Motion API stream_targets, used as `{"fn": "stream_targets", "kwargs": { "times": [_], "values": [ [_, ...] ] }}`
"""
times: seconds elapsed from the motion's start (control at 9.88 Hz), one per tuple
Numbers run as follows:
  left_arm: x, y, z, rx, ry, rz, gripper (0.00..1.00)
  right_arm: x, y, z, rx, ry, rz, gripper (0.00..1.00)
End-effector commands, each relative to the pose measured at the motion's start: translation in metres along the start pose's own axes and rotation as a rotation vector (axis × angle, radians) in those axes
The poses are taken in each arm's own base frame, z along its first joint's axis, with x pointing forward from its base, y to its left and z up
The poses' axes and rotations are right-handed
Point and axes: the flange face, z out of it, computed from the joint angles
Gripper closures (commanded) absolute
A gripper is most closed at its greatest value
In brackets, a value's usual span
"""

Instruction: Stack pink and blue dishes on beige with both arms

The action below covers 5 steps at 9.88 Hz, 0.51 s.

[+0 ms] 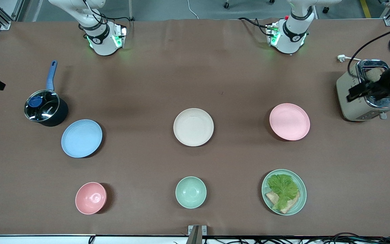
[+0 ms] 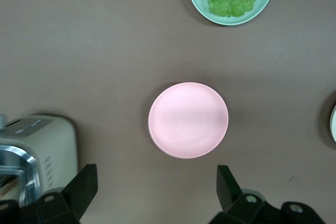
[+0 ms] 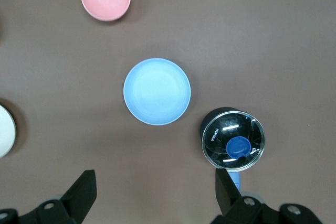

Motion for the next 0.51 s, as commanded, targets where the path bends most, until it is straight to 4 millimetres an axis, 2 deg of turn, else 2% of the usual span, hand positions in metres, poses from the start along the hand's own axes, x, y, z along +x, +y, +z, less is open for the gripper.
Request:
{"fn": "stream_targets", "kwargs": {
  "times": [0.0,0.1,0.2,0.3,0.41],
  "values": [
    [0.016,-0.026,0.095,-0.057,-0.064,0.033,0.00,0.014,0.024,0.070,0.029,-0.039,-0.052,0.00],
    [0.027,-0.033,0.133,-0.050,-0.082,0.041,0.00,0.025,0.029,0.119,0.039,-0.052,-0.106,0.00],
    [0.026,-0.042,0.168,-0.043,-0.066,0.110,0.09,0.037,0.032,0.165,0.042,-0.054,-0.115,0.00],
    [0.010,-0.064,0.207,-0.056,-0.048,0.127,0.08,0.049,0.035,0.211,0.050,-0.059,-0.126,0.00],
    [0.004,-0.071,0.241,-0.084,-0.041,0.122,0.04,0.059,0.044,0.245,0.082,-0.057,-0.163,0.00]
  ]
}}
